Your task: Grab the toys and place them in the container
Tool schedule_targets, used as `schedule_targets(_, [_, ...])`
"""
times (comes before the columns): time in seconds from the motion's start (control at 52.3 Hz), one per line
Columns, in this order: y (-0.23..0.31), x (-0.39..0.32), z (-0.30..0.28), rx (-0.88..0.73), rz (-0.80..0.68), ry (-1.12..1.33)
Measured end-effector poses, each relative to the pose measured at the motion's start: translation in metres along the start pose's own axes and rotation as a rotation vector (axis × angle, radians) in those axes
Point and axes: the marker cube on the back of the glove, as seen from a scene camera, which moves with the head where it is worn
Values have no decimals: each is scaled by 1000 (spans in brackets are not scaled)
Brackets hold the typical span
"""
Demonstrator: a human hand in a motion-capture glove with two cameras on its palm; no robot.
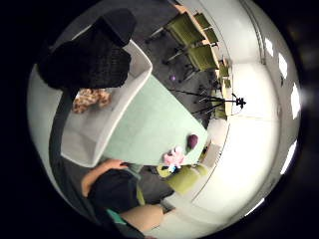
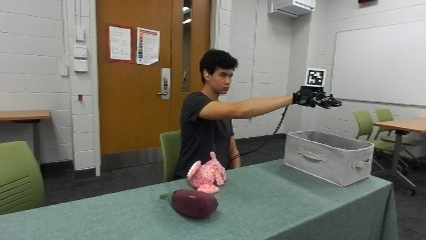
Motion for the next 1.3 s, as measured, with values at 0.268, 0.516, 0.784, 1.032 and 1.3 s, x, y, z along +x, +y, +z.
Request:
schedule_targets(0.268, [98,-2,-10,62,-150,-131])
schedule_targets(0.516, [192,116,13,125,89,38])
schedule_targets(0.784, [275,213,54,122,191,-3])
schedule_targets(1.032, [321,259,118,68,272,-3])
schedule_targets(1.3, [339,271,221,-74,304,-45])
